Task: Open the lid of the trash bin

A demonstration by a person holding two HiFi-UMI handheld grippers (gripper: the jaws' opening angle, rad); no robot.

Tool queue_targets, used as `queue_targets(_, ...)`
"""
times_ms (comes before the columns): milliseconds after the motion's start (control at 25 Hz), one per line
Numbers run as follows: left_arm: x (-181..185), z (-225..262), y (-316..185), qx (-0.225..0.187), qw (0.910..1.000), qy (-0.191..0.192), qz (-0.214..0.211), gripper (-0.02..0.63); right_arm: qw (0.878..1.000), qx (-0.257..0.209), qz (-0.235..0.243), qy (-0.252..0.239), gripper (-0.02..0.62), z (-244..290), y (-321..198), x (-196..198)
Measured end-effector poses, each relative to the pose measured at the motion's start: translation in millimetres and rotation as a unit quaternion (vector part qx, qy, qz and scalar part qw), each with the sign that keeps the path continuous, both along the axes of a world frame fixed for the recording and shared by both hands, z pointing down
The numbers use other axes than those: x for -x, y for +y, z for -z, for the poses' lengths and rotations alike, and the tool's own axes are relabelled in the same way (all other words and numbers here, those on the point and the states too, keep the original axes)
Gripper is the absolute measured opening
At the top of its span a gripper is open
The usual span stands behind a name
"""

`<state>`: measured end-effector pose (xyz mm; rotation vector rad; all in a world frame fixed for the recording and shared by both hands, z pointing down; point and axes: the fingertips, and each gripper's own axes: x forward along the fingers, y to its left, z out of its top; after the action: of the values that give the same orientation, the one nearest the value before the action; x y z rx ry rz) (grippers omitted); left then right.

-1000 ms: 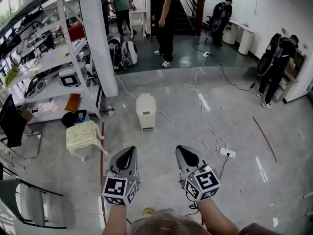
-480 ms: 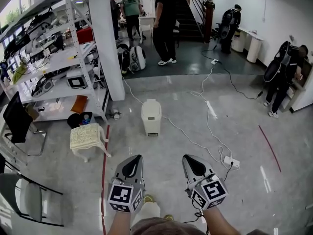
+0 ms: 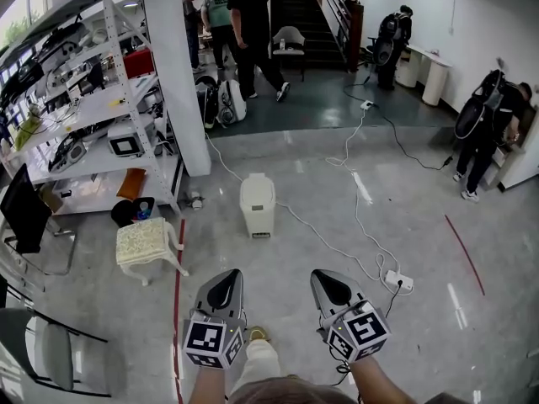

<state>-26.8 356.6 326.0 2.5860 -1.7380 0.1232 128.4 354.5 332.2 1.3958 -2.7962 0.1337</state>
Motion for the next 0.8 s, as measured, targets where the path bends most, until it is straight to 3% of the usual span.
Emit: queue_targets(800, 48, 6, -140, 0.005, 0.9997, -0.003, -0.024, -0.012, 1.000, 0.010, -0.019, -0.015, 0.032, 4, -132, 43)
